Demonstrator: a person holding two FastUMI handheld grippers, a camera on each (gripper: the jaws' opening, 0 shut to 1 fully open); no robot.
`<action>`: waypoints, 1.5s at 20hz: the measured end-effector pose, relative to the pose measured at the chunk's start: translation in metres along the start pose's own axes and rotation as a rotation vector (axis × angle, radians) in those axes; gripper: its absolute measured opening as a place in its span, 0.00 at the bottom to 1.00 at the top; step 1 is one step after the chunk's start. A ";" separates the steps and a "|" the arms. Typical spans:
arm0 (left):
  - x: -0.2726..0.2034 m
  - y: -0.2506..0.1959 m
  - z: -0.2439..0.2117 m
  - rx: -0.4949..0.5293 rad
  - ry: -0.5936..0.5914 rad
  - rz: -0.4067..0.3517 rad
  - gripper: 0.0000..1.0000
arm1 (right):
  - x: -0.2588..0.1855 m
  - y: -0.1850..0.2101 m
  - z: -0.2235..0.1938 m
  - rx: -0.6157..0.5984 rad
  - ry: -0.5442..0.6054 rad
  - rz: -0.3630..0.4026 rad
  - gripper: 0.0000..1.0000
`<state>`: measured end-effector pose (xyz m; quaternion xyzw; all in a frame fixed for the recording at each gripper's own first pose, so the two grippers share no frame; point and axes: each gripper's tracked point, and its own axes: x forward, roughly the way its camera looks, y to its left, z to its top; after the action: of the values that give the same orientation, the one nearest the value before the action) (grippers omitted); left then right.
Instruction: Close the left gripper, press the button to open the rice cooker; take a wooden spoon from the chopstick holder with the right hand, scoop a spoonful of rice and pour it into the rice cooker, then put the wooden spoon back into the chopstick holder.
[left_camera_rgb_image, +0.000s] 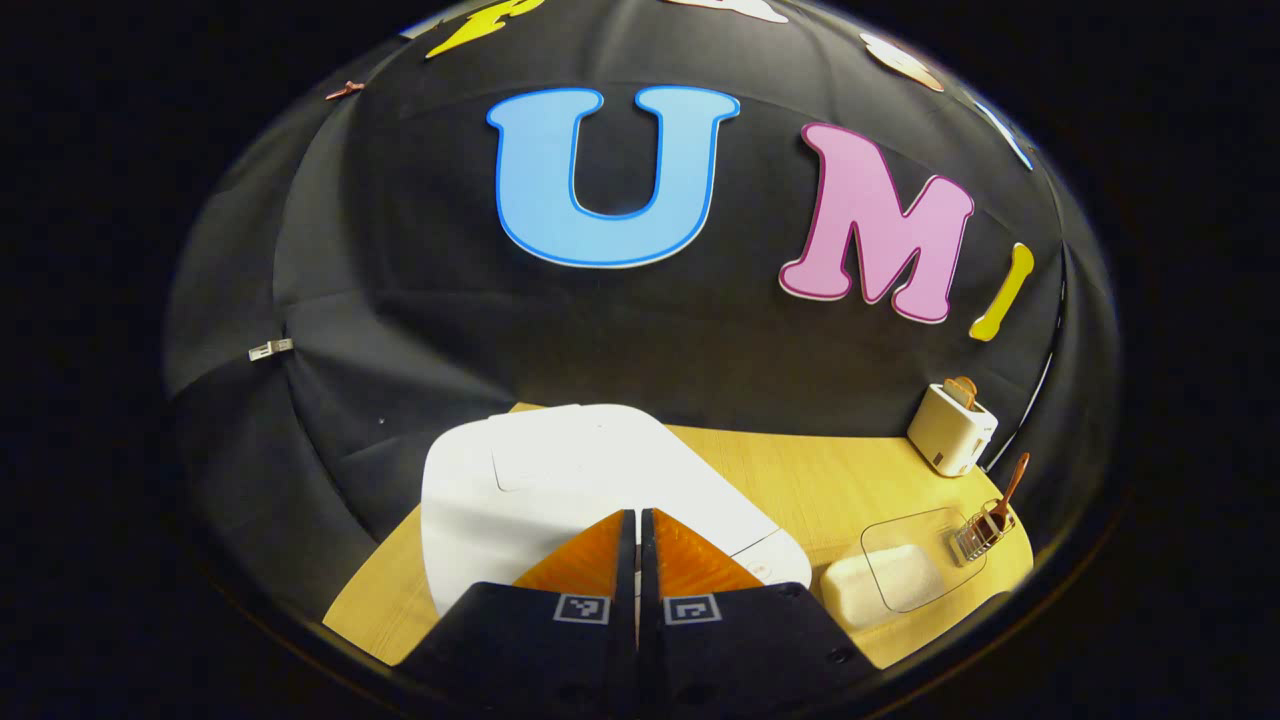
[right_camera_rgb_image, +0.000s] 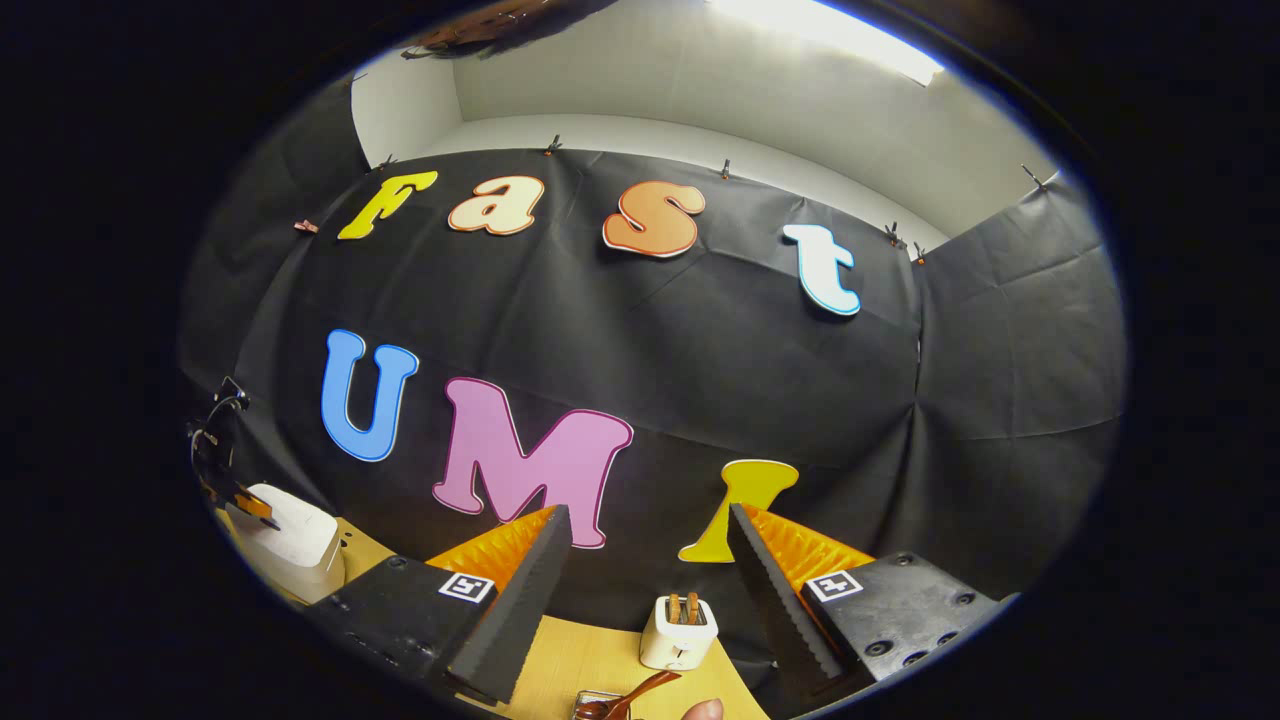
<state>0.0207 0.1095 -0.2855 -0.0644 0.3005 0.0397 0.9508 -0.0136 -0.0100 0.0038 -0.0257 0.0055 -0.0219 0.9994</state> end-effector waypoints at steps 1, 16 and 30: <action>0.003 0.001 -0.005 0.004 0.016 0.003 0.08 | -0.001 -0.001 -0.001 0.000 0.002 -0.004 0.97; 0.006 -0.002 -0.023 -0.078 0.107 -0.016 0.06 | 0.003 0.006 -0.002 0.001 0.001 0.007 0.97; -0.018 0.020 0.103 -0.038 -0.265 0.052 0.06 | -0.004 -0.002 0.002 -0.001 -0.003 -0.012 0.97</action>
<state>0.0622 0.1439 -0.1932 -0.0689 0.1731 0.0784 0.9794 -0.0174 -0.0116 0.0057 -0.0261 0.0040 -0.0277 0.9993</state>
